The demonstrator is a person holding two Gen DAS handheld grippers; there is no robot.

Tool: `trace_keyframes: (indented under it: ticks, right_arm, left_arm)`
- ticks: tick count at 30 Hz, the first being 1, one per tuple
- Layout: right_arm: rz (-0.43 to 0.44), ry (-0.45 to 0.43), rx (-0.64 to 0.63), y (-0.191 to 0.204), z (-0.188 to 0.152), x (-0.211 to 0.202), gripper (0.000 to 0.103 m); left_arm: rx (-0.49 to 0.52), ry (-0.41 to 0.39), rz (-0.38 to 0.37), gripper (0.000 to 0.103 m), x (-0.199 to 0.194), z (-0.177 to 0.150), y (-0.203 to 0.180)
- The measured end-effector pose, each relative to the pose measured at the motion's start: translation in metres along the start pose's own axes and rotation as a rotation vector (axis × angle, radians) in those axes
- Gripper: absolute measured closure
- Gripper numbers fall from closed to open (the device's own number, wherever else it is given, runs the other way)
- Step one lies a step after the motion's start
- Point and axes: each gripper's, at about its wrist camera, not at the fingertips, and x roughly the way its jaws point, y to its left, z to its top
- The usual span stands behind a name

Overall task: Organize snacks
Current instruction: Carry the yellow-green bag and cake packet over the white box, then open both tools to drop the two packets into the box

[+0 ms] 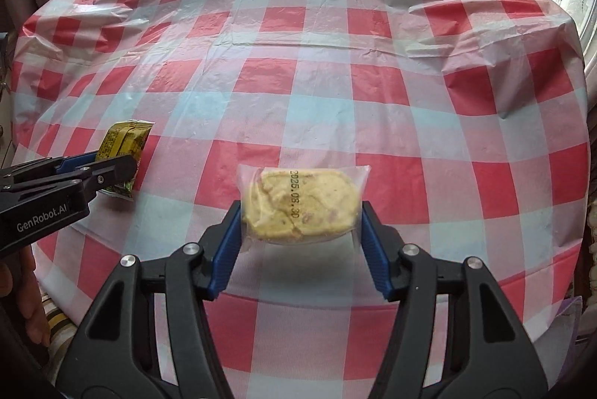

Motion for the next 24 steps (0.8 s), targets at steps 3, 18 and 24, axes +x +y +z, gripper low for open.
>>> trace_keyframes:
  ticks: [3,18,24]
  right_arm:
    - [-0.010,-0.008,0.019,-0.010,-0.014,-0.017,0.040]
    - [-0.142,-0.010,0.136,-0.093,-0.100,-0.090,0.040]
    - [-0.223,0.013,0.200,-0.129,-0.137,-0.112,0.040]
  left_arm:
    - [0.022,0.008,-0.024,0.067,-0.005,-0.010,-0.015]
    - [0.183,0.024,-0.157,0.067,-0.042,-0.055,-0.116]
    - [0.257,0.043,-0.230,0.067,-0.052,-0.074,-0.159]
